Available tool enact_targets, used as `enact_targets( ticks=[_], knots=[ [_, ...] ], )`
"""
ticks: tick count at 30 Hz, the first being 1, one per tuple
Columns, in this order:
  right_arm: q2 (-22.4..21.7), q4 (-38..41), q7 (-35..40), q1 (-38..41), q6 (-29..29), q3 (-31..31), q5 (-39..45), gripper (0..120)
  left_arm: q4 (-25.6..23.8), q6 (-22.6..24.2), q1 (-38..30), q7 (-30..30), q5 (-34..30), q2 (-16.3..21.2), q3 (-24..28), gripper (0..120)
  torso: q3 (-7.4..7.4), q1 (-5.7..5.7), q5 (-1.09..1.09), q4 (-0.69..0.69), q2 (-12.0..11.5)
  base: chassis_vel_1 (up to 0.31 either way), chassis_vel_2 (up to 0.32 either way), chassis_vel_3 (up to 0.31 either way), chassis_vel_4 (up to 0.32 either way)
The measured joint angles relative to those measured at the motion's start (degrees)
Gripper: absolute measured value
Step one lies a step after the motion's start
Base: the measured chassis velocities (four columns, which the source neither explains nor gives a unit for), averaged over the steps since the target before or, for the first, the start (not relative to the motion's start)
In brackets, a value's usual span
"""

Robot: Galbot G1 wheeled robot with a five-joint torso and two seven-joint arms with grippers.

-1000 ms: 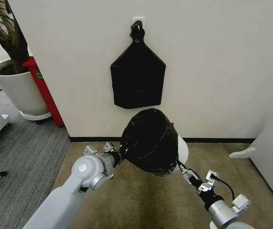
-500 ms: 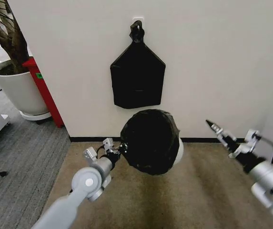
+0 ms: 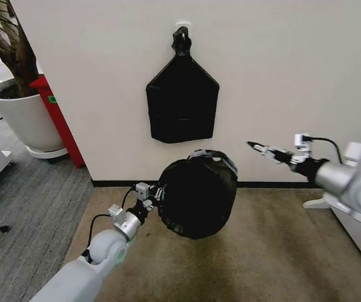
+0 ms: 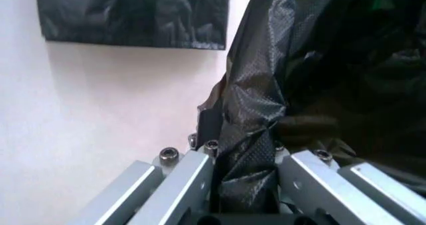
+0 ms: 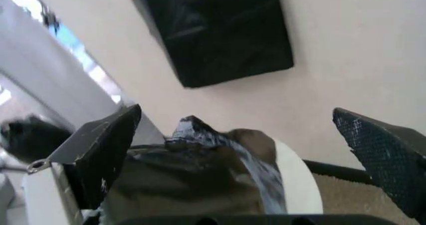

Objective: Place the garbage bag over the trash bin.

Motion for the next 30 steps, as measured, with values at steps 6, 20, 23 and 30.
enact_targets(
  ticks=[6, 20, 23, 30],
  knots=[
    [0.9, -2.88, -1.25, 6.99, -2.33, -8.14, -2.36, 100, -0.41, -2.31, 0.61, 1.25, 4.22, 0.38, -0.51, 1, 0.0, 0.0, -0.01, 0.02, 0.0, 0.0, 0.0, 0.0, 0.0],
    [2.14, -7.65, -3.53, 3.86, -2.55, -9.23, -7.97, 100, -2.87, -2.72, 2.1, 1.47, 5.42, 0.83, -0.48, 1, -0.01, 0.0, 0.01, -0.01, 0.0, 0.0, 0.0, 0.0, 0.0],
    [2.68, -9.0, -3.01, 4.13, -2.33, -9.06, -7.87, 100, -3.55, -2.49, 2.38, 1.39, 4.96, 1.16, -0.24, 1, -0.01, 0.0, 0.01, 0.0, 0.0, 0.0, 0.0, 0.0, 0.0],
    [3.64, -10.65, -0.29, 4.77, -2.47, -9.44, -3.13, 94, -4.54, -2.36, 3.23, 1.93, 4.43, 1.53, -0.21, 1, -0.01, 0.0, 0.0, 0.0, 0.01, 0.0, 0.0, 0.0, 0.0]
  ],
)
